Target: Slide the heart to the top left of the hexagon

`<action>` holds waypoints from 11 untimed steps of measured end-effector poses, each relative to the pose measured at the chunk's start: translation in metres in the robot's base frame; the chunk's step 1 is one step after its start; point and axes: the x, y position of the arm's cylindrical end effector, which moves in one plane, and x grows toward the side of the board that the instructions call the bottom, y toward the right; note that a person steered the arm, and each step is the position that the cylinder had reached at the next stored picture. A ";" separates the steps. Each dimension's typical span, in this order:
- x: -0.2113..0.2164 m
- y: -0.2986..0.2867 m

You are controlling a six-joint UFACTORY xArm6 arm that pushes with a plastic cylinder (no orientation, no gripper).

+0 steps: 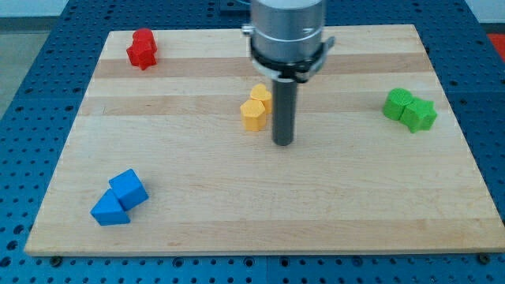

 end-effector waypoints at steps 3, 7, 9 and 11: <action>-0.041 -0.006; -0.055 -0.038; -0.082 0.000; -0.108 -0.050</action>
